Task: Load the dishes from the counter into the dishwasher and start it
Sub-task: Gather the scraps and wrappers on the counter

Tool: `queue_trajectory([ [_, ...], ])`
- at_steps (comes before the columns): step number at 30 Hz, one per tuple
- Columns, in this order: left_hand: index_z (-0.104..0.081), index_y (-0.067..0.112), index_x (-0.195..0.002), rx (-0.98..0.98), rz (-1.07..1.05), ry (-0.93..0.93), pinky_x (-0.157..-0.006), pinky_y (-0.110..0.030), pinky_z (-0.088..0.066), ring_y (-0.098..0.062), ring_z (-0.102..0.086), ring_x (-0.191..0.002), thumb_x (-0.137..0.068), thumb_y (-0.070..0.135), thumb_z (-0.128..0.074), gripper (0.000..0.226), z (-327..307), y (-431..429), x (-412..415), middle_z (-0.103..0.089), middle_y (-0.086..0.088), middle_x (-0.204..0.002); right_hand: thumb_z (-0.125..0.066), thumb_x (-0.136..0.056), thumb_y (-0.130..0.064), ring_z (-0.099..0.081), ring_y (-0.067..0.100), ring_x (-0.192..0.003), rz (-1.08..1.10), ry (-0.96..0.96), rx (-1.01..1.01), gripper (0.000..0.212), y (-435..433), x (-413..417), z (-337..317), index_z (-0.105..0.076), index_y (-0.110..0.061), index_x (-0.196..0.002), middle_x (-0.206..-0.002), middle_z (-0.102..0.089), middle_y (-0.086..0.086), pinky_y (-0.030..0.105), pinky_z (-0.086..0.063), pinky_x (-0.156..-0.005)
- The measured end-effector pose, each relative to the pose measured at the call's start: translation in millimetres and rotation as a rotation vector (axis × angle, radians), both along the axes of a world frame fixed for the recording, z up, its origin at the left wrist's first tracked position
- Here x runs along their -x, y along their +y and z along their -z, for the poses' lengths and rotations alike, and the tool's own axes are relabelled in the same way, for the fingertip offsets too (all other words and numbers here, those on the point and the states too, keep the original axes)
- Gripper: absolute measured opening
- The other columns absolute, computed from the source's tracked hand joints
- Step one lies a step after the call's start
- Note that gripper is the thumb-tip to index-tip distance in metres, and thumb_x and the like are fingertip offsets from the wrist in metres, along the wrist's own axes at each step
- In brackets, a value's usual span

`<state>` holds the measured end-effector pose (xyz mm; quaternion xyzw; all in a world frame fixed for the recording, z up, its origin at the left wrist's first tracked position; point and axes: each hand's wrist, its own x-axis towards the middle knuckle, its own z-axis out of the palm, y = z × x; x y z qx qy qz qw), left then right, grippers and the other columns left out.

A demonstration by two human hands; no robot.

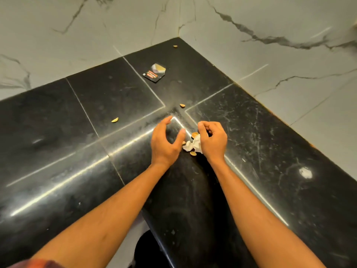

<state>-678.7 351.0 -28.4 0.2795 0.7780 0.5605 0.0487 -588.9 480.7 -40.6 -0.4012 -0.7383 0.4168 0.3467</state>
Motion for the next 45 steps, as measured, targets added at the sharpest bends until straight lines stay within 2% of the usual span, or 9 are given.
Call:
queue_trajectory([
  [4,-0.058,0.017,-0.133,0.085,-0.134,0.093,-0.114,-0.039,-0.037,-0.018,-0.049,-0.133,-0.086,0.052,-0.06,0.059,-11,-36,46,-0.06,0.0,-0.135,-0.055,-0.087,-0.061,-0.062,0.008,-0.095,-0.01,-0.08,-0.054,0.045,2,3,4,-0.077,-0.023,-0.095,-0.097,-0.068,-0.01,0.023,-0.046,-0.082],
  [7,-0.042,0.01,-0.15,0.456,-0.124,0.233,-0.123,-0.045,-0.009,-0.029,-0.02,-0.152,-0.094,0.054,-0.057,0.073,-11,-73,110,-0.035,-0.013,-0.159,-0.05,-0.086,-0.067,-0.057,0.01,-0.099,-0.056,-0.186,-0.122,0.051,2,3,3,-0.076,-0.025,-0.1,-0.101,-0.067,-0.012,0.015,-0.037,-0.08],
  [12,-0.02,0.004,-0.157,0.827,-0.014,0.157,-0.124,-0.051,-0.003,-0.03,-0.004,-0.154,-0.098,0.066,-0.027,0.086,-1,-92,156,-0.01,-0.015,-0.166,-0.048,-0.088,-0.068,-0.056,0.011,-0.1,-0.036,-0.26,-0.174,0.052,1,7,6,-0.075,-0.027,-0.103,-0.102,-0.066,-0.011,0.006,-0.032,-0.079],
  [21,-0.009,0.009,-0.16,0.773,0.339,0.276,-0.122,-0.042,0.014,-0.02,0.008,-0.154,-0.09,0.078,-0.008,0.098,1,-51,103,-0.001,-0.01,-0.167,-0.049,-0.088,-0.065,-0.057,0.013,-0.102,0.042,-0.314,-0.184,0.048,-3,10,3,-0.074,-0.026,-0.104,-0.105,-0.065,-0.01,0.014,-0.035,-0.084],
  [24,-0.02,0.012,-0.158,0.51,0.363,0.148,-0.125,-0.04,0.006,-0.018,-0.004,-0.154,-0.09,0.077,-0.012,0.095,-9,-44,94,-0.016,-0.009,-0.166,-0.049,-0.088,-0.064,-0.057,0.014,-0.102,0.06,-0.31,-0.183,0.05,-6,9,4,-0.074,-0.025,-0.105,-0.105,-0.063,-0.008,0.026,-0.041,-0.087],
  [31,-0.037,0.035,-0.152,0.22,0.851,0.082,-0.123,-0.032,-0.012,-0.003,-0.004,-0.153,-0.096,0.063,-0.041,0.063,-21,-47,88,-0.025,0.01,-0.163,-0.048,-0.089,-0.068,-0.056,0.013,-0.102,0.085,-0.326,-0.188,0.053,-6,13,4,-0.075,-0.025,-0.107,-0.104,-0.059,-0.008,0.029,-0.044,-0.088],
  [36,-0.063,0.024,-0.131,0.025,0.623,-0.116,-0.109,-0.036,-0.043,-0.008,-0.055,-0.127,-0.094,0.052,-0.051,0.048,-15,-31,102,-0.063,0.005,-0.134,-0.049,-0.089,-0.066,-0.057,0.011,-0.1,0.087,-0.316,-0.172,0.051,-5,13,2,-0.074,-0.025,-0.106,-0.103,-0.059,-0.008,0.032,-0.047,-0.089],
  [40,-0.07,0.018,-0.117,0.224,0.431,0.19,-0.091,-0.029,-0.047,-0.018,-0.062,-0.103,-0.086,0.035,-0.061,0.036,-7,-33,131,-0.068,0.005,-0.11,-0.051,-0.089,-0.063,-0.059,0.012,-0.098,0.093,-0.27,-0.156,0.048,-4,12,1,-0.074,-0.025,-0.104,-0.101,-0.061,-0.008,0.034,-0.049,-0.087],
  [45,-0.071,0.023,-0.117,0.448,0.747,0.356,-0.068,-0.03,-0.046,-0.007,-0.051,-0.07,-0.089,0.027,-0.068,0.028,0,-37,128,-0.057,0.008,-0.099,-0.053,-0.088,-0.063,-0.059,0.012,-0.097,0.104,-0.24,-0.146,0.046,-3,11,2,-0.075,-0.025,-0.103,-0.098,-0.063,-0.008,0.037,-0.05,-0.086],
])
